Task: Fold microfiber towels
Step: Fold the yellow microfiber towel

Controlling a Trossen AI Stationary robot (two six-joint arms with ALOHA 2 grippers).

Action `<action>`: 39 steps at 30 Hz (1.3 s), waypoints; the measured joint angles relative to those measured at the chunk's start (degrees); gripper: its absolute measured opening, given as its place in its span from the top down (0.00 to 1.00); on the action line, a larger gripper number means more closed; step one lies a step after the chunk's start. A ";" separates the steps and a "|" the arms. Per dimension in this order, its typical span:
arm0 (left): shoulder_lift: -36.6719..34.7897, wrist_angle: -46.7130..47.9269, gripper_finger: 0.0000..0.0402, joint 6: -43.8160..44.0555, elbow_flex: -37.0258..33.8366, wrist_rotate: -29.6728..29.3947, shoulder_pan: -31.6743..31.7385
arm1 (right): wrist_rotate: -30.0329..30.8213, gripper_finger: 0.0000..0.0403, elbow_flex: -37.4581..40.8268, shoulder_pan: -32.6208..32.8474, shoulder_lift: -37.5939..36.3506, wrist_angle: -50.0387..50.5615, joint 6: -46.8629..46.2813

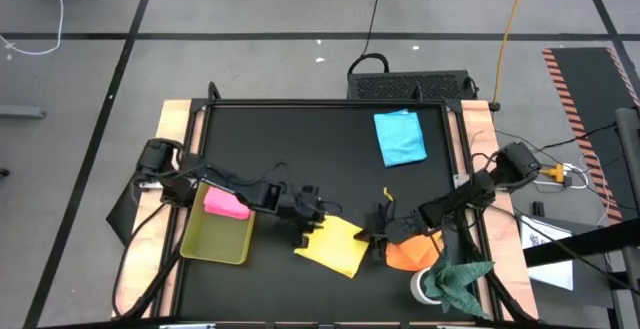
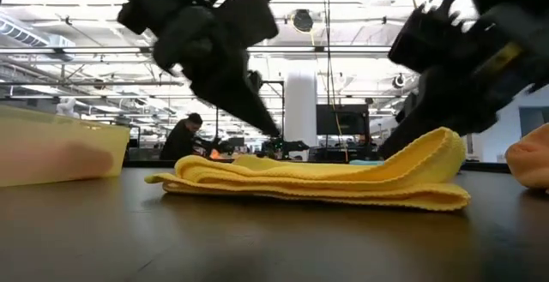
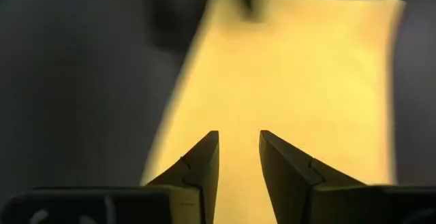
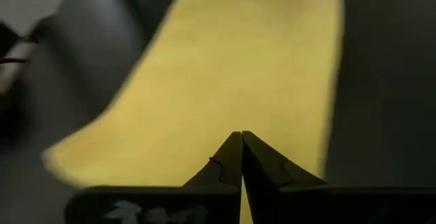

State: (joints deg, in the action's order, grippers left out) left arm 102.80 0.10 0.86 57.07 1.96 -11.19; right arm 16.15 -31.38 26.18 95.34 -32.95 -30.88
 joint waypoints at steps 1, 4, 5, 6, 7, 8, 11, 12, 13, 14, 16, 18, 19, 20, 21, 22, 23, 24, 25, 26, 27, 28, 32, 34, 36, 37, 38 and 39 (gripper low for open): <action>0.34 0.26 0.73 0.31 -0.42 0.46 -0.69 | 0.20 1.00 0.00 -0.59 0.48 -0.02 0.31; 2.86 0.45 0.73 0.36 -1.23 -2.73 -2.23 | 0.10 1.00 -0.04 -1.68 0.90 3.07 1.21; 3.16 0.67 0.73 0.06 -1.74 -5.01 -2.44 | 0.12 1.00 -0.05 -1.85 1.13 3.67 1.18; 3.60 0.30 0.73 -1.00 -1.94 -7.37 -2.39 | 0.13 1.00 -0.06 -1.89 1.14 5.01 0.86; 4.45 -1.01 0.73 -2.64 -1.89 -9.34 -2.24 | 0.17 1.00 -0.06 -1.44 1.12 5.75 -0.02; 5.06 -1.78 0.73 -4.77 -1.93 -11.24 -2.04 | 0.44 1.00 -0.08 -0.82 1.10 5.79 -0.86; 6.09 -4.12 0.73 -12.84 -2.11 -15.46 -1.22 | 1.60 1.00 -0.13 2.31 1.10 6.18 -4.54; 6.36 -5.57 0.73 -15.26 -2.05 -15.61 -0.77 | 2.57 1.00 -0.11 3.44 1.10 6.12 -5.62; 6.31 -6.15 0.73 -17.14 -2.09 -15.63 -0.25 | 4.00 1.00 -0.10 4.55 1.10 5.76 -6.56; 6.02 -6.62 0.73 -18.43 -2.13 -15.77 0.05 | 5.34 1.00 -0.10 5.65 1.10 5.40 -7.74; 5.06 -6.86 0.73 -19.62 -1.78 -15.74 0.43 | 8.49 1.00 -0.06 7.65 0.83 4.86 -9.52; 3.45 -6.77 0.73 -18.80 -1.32 -15.69 0.24 | 11.02 1.00 -0.06 9.06 0.71 2.37 -10.29; 2.61 -7.28 0.73 -17.87 -1.18 -15.08 0.07 | 11.97 1.00 -0.10 9.75 0.71 1.00 -10.11; 1.82 -7.41 0.73 -16.76 -1.13 -13.66 -0.17 | 12.48 1.00 -0.06 10.21 0.71 -0.52 -9.21; 1.28 -7.48 0.73 -15.43 -1.13 -11.64 -0.39 | 12.54 1.00 -0.05 10.47 0.81 -2.44 -8.16; 1.06 -8.20 0.73 -13.84 -1.13 -9.04 -0.60 | 12.49 1.00 -0.11 10.52 0.97 -4.19 -7.22; 1.05 -9.27 0.73 -12.24 -1.13 -6.37 -0.92 | 12.46 1.00 -0.13 10.53 1.01 -5.14 -6.11; 1.06 -10.11 0.73 -10.80 -1.14 -3.79 -1.31 | 12.46 1.00 -0.12 10.50 1.02 -5.76 -5.10; 1.11 -11.03 0.73 -9.55 -1.16 -1.67 -1.82 | 12.45 1.00 -0.10 10.13 1.03 -6.25 -4.35; 1.77 -12.86 0.73 -8.73 -1.17 0.05 -2.44 | 12.43 1.00 -0.12 9.62 1.03 -6.37 -3.79; 2.75 -15.26 0.73 -8.28 -1.04 1.36 -3.14 | 12.47 1.00 -0.10 8.96 1.03 -6.25 -3.36; 3.57 -16.52 0.73 -8.00 -1.03 2.09 -3.98 | 12.49 1.00 -0.10 8.28 1.06 -6.23 -2.78; 8.12 -22.72 0.73 -7.61 -1.24 4.69 -7.43 | 12.34 1.00 -0.08 5.76 1.47 -5.05 -2.33; 9.97 -24.82 0.73 -6.54 -1.10 5.60 -8.92 | 12.26 1.00 -0.08 5.06 1.47 -4.26 -2.28; 11.49 -23.83 0.73 -4.81 -1.15 5.79 -10.13 | 12.21 1.00 -0.06 4.96 1.47 -3.84 -1.04; 11.88 -23.21 0.73 -3.84 -1.24 5.77 -10.58 | 11.96 1.00 -0.06 5.09 1.47 -4.09 0.26; 12.06 -23.01 0.73 -2.97 -1.30 5.77 -11.00 | 10.86 1.00 -0.08 5.22 1.45 -4.17 2.05; 12.20 -23.58 0.73 -2.10 -1.26 5.77 -11.35 | 9.73 1.00 -0.06 5.42 1.45 -4.61 4.15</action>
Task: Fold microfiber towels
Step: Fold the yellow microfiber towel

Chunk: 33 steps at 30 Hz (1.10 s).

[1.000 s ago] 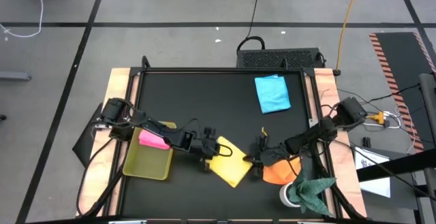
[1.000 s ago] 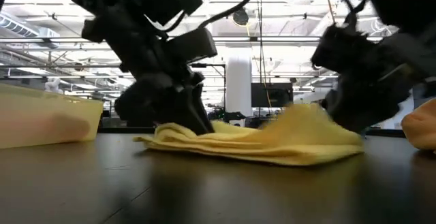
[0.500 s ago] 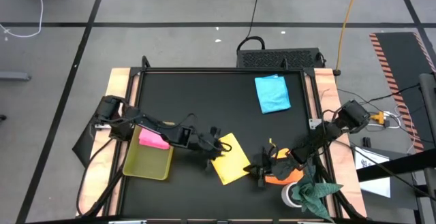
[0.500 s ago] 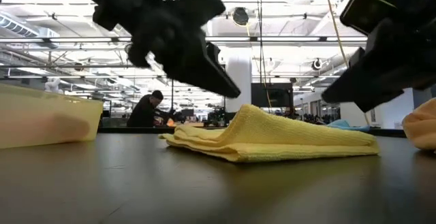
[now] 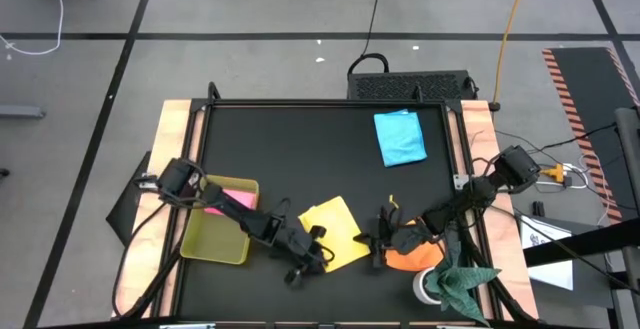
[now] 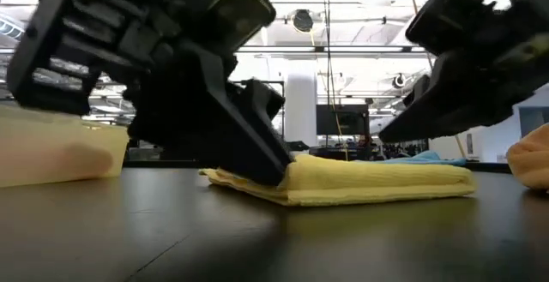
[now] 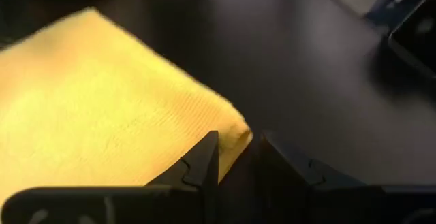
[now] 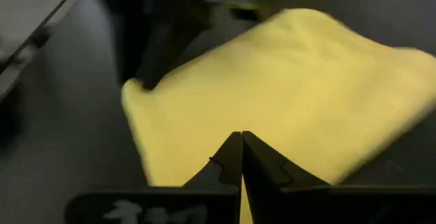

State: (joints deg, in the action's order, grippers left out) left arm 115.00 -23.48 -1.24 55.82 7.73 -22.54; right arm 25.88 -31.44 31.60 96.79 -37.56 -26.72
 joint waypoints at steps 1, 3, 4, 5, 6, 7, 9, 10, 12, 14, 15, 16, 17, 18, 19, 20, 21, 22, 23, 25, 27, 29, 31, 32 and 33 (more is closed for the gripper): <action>-0.14 -0.39 0.73 0.39 0.06 -0.04 -0.41 | -0.81 1.00 0.00 0.32 0.02 -0.64 2.20; -1.02 -0.23 0.73 0.96 0.06 -0.05 -1.33 | -2.22 1.00 -0.24 1.07 0.02 -2.12 6.93; -1.69 -0.26 0.73 1.46 0.06 -0.05 -1.71 | -2.67 0.99 -0.85 1.49 0.02 -2.18 9.05; -2.59 -0.23 0.73 1.79 0.06 -0.04 -2.03 | -3.60 0.98 -1.55 1.81 0.02 -2.12 10.80; -3.59 -0.26 0.73 2.19 0.06 -0.03 -2.28 | -3.68 0.97 -2.46 2.17 0.02 -1.68 12.50; -4.48 -0.56 0.73 3.02 0.07 -0.06 -2.41 | -3.89 0.95 -3.68 2.44 0.01 -0.25 14.26; -6.54 -0.15 0.73 4.86 0.08 -1.23 -2.28 | -4.36 0.90 -6.31 2.73 0.00 3.81 17.31; -7.47 0.36 0.73 5.77 0.09 -2.45 -2.05 | -4.57 0.86 -7.57 2.73 0.00 6.02 18.54; -8.98 2.83 0.73 7.34 0.13 -6.31 -1.21 | -5.17 0.80 -9.63 2.55 0.01 9.36 20.65; -9.87 7.56 0.73 8.55 0.13 -11.05 0.27 | -5.21 0.73 -10.80 2.23 0.10 11.14 23.07; -9.94 10.01 0.73 9.40 0.13 -13.51 1.24 | -5.51 0.70 -11.12 2.05 0.54 11.19 24.25; -9.94 12.49 0.73 10.42 0.13 -15.98 2.31 | -6.76 0.67 -11.35 1.81 1.05 11.20 25.33; -9.92 15.13 0.73 11.62 0.11 -18.32 3.38 | -8.39 0.65 -11.68 1.60 1.88 11.28 26.43; -9.89 17.73 0.73 13.03 0.10 -20.21 4.46 | -9.70 0.63 -12.30 1.32 3.08 11.29 27.38; -9.57 19.63 0.73 14.40 0.10 -21.61 5.57 | -10.71 0.61 -13.27 1.15 4.60 11.06 28.20; -9.24 21.19 0.73 15.53 0.08 -22.39 6.62 | -11.12 0.61 -14.16 1.02 6.19 11.05 29.05; -9.07 22.18 0.73 16.17 -0.27 -22.82 7.51 | -10.99 0.60 -15.08 0.98 7.81 11.38 29.86; -9.07 22.30 0.73 16.42 -0.87 -22.77 8.30 | -10.97 0.60 -16.21 0.82 9.36 11.87 30.85; -9.07 21.90 0.73 16.40 -1.32 -22.26 8.90 | -11.01 0.60 -17.37 0.70 10.86 12.52 31.73; -9.13 21.44 0.73 16.35 -1.96 -20.78 9.76 | -10.95 0.62 -19.33 0.54 12.84 14.16 32.84; -9.14 22.00 0.73 16.42 -2.72 -20.29 10.18 | -10.97 0.64 -21.07 0.33 14.25 15.12 33.71; -9.11 21.81 0.73 16.42 -2.99 -20.18 10.31 | -10.94 0.68 -22.02 0.22 14.86 16.52 33.73; -9.18 21.60 0.73 16.39 -3.33 -19.72 10.31 | -10.97 0.73 -22.25 -0.08 15.14 17.12 33.25; -9.18 21.64 0.73 16.31 -3.47 -19.76 10.31 | -11.00 0.76 -22.25 -0.15 15.09 17.59 33.08; -9.18 21.61 0.73 16.01 -3.50 -19.73 10.28 | -11.06 0.79 -22.25 -0.21 15.06 17.86 32.97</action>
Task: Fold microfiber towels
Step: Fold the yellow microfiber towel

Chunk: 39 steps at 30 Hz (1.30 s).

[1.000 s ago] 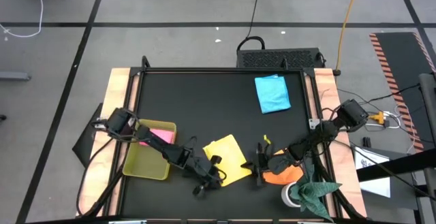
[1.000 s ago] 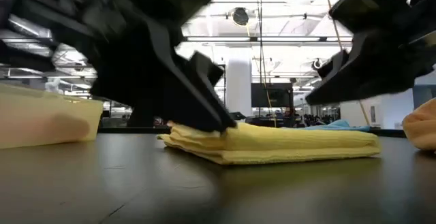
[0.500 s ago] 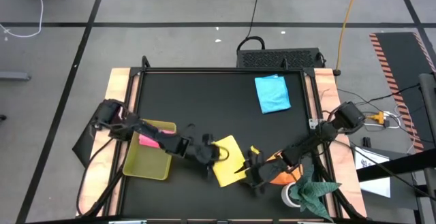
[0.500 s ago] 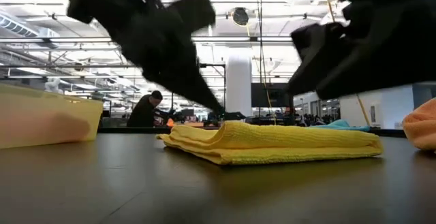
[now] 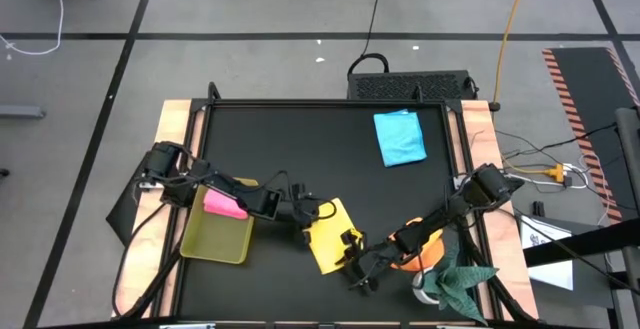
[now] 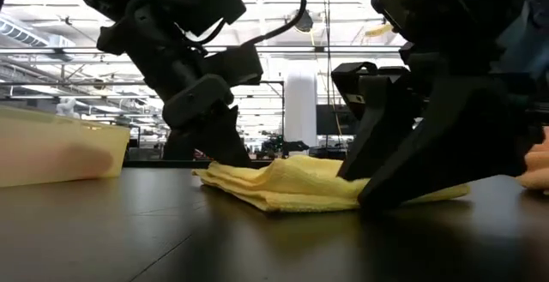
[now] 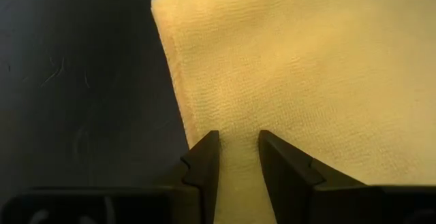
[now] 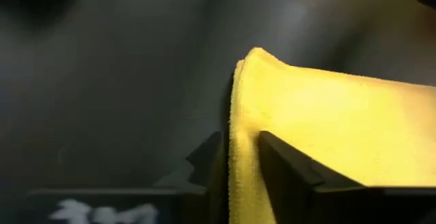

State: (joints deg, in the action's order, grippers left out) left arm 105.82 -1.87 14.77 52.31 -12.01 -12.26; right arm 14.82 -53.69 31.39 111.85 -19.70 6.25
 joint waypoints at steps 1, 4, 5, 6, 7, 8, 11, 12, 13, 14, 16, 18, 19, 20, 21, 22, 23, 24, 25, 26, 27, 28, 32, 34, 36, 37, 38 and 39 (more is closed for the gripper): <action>0.00 0.00 0.73 -0.35 -0.02 0.09 -0.15 | -0.01 0.83 0.00 -0.01 -0.05 0.16 0.02; 0.00 -0.43 0.73 -2.28 -0.08 0.71 -0.36 | 0.06 0.95 0.07 -0.04 -0.90 0.99 -0.97; 0.00 -0.78 0.73 -2.92 -0.10 1.27 -0.35 | 0.07 0.97 0.11 -0.10 -1.28 1.24 -1.35; 0.00 -1.23 0.73 -3.47 -0.12 1.88 -0.34 | 0.01 0.98 0.11 -0.06 -1.68 1.73 -1.72; 0.00 -1.62 0.73 -3.81 -0.13 2.72 -0.34 | 0.03 0.98 0.15 0.08 -2.11 1.98 -2.80; 0.00 -2.04 0.73 -4.10 -0.13 3.73 -0.35 | -0.04 0.97 0.17 0.14 -2.69 2.00 -3.91; 0.00 -3.54 0.73 -4.20 -0.13 6.75 -0.76 | -2.88 0.98 0.17 0.22 -4.41 2.07 -7.27; -0.02 -3.92 0.73 -4.17 -0.05 7.58 -1.01 | -4.22 0.98 0.17 0.23 -4.78 1.93 -8.46; -0.40 -3.75 0.73 -4.13 0.19 8.19 -1.27 | -5.73 0.99 0.17 0.23 -5.08 1.66 -9.47; -0.95 -3.69 0.73 -3.97 0.35 8.59 -1.48 | -6.92 0.99 0.17 0.23 -5.34 1.73 -10.33; -2.33 -4.70 0.73 -3.21 1.06 8.55 -1.89 | -9.36 0.99 0.17 0.23 -5.42 1.39 -12.59; -3.52 -4.89 0.73 -3.11 1.41 7.11 -2.18 | -11.59 0.99 0.17 0.23 -5.42 1.49 -14.08; -3.76 -6.14 0.73 -3.28 1.49 6.81 -2.24 | -12.26 0.99 0.17 0.23 -5.42 1.56 -14.59; -3.78 -7.43 0.73 -4.06 1.49 6.93 -2.24 | -12.66 0.99 0.17 0.24 -5.42 1.62 -14.96; -3.78 -8.78 0.73 -5.12 1.48 7.80 -2.24 | -13.16 1.00 0.17 0.23 -5.42 1.72 -15.18; -3.70 -10.73 0.73 -6.18 1.47 9.17 -2.19 | -13.43 1.00 0.17 0.23 -5.42 1.46 -15.24; -3.09 -13.10 0.73 -6.95 1.51 10.58 -2.18 | -13.45 1.00 0.17 0.23 -5.42 1.14 -15.24; -2.32 -15.02 0.73 -7.38 1.69 11.38 -2.17 | -13.48 1.00 0.17 0.25 -5.42 0.88 -15.27; -1.71 -15.44 0.73 -7.48 1.68 11.39 -2.16 | -13.48 1.00 0.17 0.23 -5.42 0.58 -15.55; -0.92 -15.05 0.73 -7.53 1.45 10.48 -2.18 | -13.48 1.00 0.07 0.23 -5.42 0.77 -15.99; 0.25 -15.87 0.73 -7.44 1.45 8.74 -2.20 | -13.48 1.00 0.07 0.23 -5.42 0.81 -16.38; 1.20 -16.46 0.73 -7.48 1.49 6.84 -2.13 | -13.53 1.00 0.03 0.28 -5.42 0.73 -16.61; 4.86 -16.92 0.73 -7.22 1.49 3.96 -1.38 | -13.63 1.00 -1.53 0.56 -5.77 1.82 -16.66; 6.61 -17.17 0.73 -6.93 1.47 4.62 -1.17 | -13.61 1.00 -2.99 0.60 -6.26 3.43 -16.60; 7.48 -19.42 0.73 -7.02 1.47 5.57 -1.28 | -13.45 1.00 -4.12 0.30 -7.31 5.79 -15.56; 7.83 -20.48 0.73 -7.02 1.53 6.19 -1.44 | -13.48 1.00 -4.62 -0.11 -7.70 6.64 -15.26; 8.04 -20.95 0.73 -7.01 1.55 6.56 -1.71 | -13.48 1.00 -5.23 -0.64 -8.25 7.27 -14.80; 8.09 -21.21 0.73 -7.07 1.48 6.71 -1.98 | -13.48 1.00 -5.46 -1.32 -8.92 8.34 -14.51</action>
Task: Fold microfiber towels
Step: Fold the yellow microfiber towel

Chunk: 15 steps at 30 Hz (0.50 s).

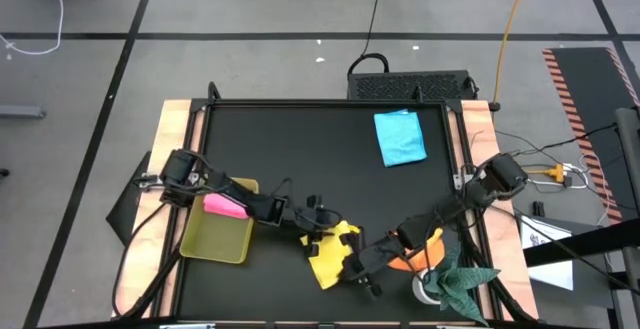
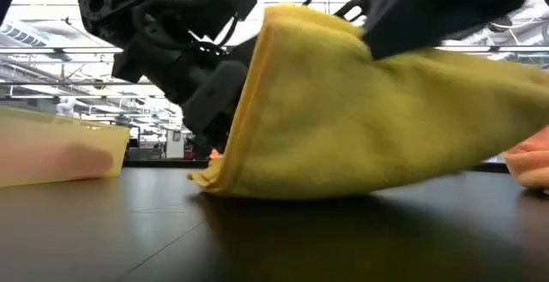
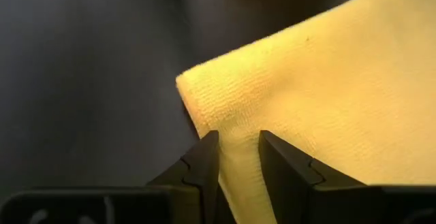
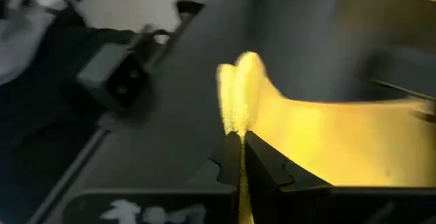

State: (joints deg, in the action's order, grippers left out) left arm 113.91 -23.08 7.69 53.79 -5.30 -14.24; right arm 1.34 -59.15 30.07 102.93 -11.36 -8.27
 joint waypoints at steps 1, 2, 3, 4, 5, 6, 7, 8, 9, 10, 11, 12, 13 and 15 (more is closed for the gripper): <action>-0.04 -0.63 0.73 -0.10 -0.03 0.30 -0.35 | -0.04 1.00 -0.08 -0.64 -0.75 1.19 0.05; -0.09 -1.34 0.73 -0.29 0.06 0.35 -0.85 | -0.07 1.00 -0.18 -1.38 -1.46 1.95 0.21; -0.49 -1.24 0.73 -0.49 0.08 0.36 -1.30 | -0.17 1.00 -0.24 -2.23 -1.89 2.48 0.36; -1.01 -0.92 0.73 -0.88 -0.03 0.34 -1.78 | -0.44 1.00 -0.26 -3.10 -2.35 3.13 0.38; -1.53 -0.97 0.73 -1.21 -0.05 0.33 -2.25 | -1.59 1.00 -0.26 -4.04 -2.60 3.81 0.42; -2.25 -0.70 0.73 -1.30 0.01 0.32 -2.64 | -3.30 1.00 -0.26 -5.10 -2.64 3.88 0.45; -3.21 0.52 0.73 -1.28 0.01 -0.19 -3.05 | -5.43 1.00 -0.26 -6.18 -2.61 3.74 0.56; -4.22 1.56 0.73 -1.24 -0.01 -0.83 -3.39 | -7.02 1.00 -0.26 -7.14 -2.57 3.92 0.62; -5.21 2.60 0.73 -1.17 0.00 -1.72 -3.69 | -8.21 1.00 -0.26 -8.00 -2.29 3.78 0.62; -6.54 4.87 0.73 -0.71 0.03 -2.86 -4.00 | -9.08 1.00 -0.26 -8.86 -2.05 3.40 0.64; -7.89 7.79 0.73 0.29 0.03 -4.20 -4.28 | -9.42 1.00 -0.26 -9.55 -1.93 3.58 0.89; -9.00 10.21 0.73 1.66 0.04 -5.30 -4.46 | -10.06 1.00 -0.24 -10.15 -1.92 3.99 1.19; -10.01 12.95 0.73 3.27 0.07 -6.03 -4.67 | -10.42 1.00 -0.24 -10.67 -1.94 3.97 1.50; -11.64 20.61 0.73 6.85 0.07 -7.06 -5.01 | -10.60 1.00 -0.24 -11.54 -2.03 3.87 2.05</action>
State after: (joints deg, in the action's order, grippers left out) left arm 102.26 -2.47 14.55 53.86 -12.36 -19.25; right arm -9.26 -59.40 18.53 100.90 -7.49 -6.22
